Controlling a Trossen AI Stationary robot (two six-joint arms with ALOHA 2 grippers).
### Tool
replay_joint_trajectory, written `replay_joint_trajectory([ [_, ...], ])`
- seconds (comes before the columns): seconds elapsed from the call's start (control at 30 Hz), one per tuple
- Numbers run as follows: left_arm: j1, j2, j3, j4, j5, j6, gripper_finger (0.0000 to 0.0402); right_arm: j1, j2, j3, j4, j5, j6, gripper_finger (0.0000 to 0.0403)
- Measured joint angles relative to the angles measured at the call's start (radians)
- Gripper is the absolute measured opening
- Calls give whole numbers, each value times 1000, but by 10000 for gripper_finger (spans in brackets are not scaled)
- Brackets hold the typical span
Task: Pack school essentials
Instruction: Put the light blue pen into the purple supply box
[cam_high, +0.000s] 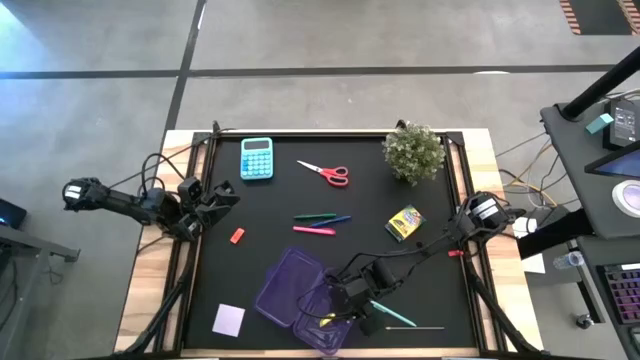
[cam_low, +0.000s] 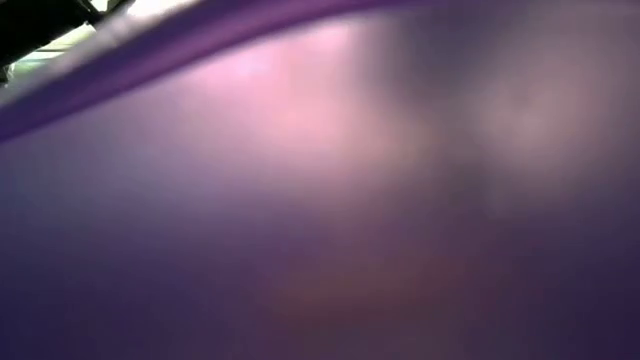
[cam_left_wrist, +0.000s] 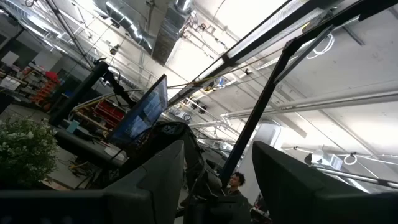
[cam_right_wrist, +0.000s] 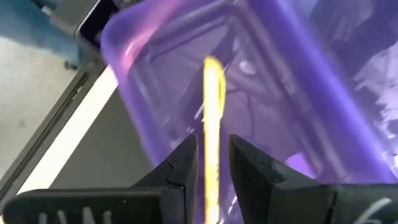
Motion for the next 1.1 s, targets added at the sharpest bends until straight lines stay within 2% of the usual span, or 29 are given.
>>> replay_joint_trajectory([
  [0.07, 0, 0, 0, 0, -1, 0, 176, 0, -3, 11, -76, -7, 43, 85],
  [0.23, 0, -1, -1, 0, -2, 0, 176, 14, -51, 31, -352, -5, 292, 109],
  [0.37, 0, -1, -1, -1, -2, 0, 176, 54, -95, 19, -447, -5, 464, 139],
  [0.67, 0, 0, -2, -1, -2, 1, 176, 95, -114, -131, -433, 24, 796, 194],
  [0.97, 0, 0, -2, -1, -2, 1, 176, 160, -114, -243, -233, 26, 1026, 183],
  [1.1, 0, 0, -2, -1, -3, 1, 176, 182, -111, -265, -204, 99, 1087, 183],
])
